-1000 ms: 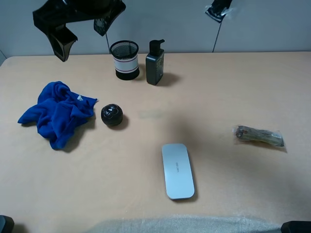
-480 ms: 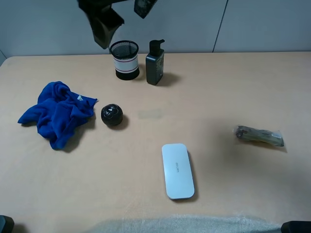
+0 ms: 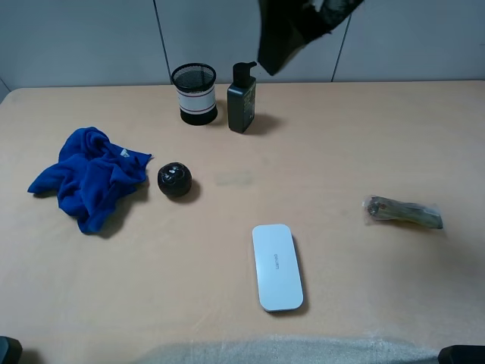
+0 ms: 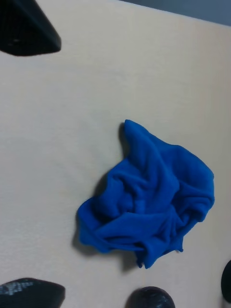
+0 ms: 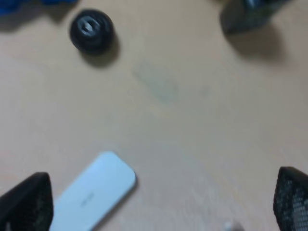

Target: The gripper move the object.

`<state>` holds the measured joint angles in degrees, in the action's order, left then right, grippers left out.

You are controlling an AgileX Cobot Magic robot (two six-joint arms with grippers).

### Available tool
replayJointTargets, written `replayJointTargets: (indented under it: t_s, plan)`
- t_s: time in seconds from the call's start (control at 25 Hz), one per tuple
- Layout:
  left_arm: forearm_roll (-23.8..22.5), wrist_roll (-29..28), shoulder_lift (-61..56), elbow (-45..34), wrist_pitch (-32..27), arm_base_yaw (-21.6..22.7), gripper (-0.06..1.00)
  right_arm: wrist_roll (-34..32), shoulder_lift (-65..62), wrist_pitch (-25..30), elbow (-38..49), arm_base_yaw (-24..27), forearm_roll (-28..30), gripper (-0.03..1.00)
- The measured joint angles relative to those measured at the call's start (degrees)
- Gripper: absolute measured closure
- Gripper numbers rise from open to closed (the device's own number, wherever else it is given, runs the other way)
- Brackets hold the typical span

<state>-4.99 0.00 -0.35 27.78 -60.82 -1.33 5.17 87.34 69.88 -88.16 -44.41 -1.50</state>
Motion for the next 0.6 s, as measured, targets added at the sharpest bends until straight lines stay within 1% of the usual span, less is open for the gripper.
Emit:
replayJointTargets:
  t_s: [0.2, 0.44, 0.6]
  plan:
    - [0.0, 0.0, 0.0, 0.0, 0.0, 0.0, 0.02, 0.0, -8.0, 0.0, 8.6, 5.2, 0.0, 0.27]
    - [0.0, 0.0, 0.0, 0.0, 0.0, 0.0, 0.02, 0.0, -17.2, 0.0, 17.3, 11.3, 1.5, 0.27]
    - [0.0, 0.0, 0.0, 0.0, 0.0, 0.0, 0.02, 0.0, -23.0, 0.0, 21.8, 13.3, 1.5, 0.27]
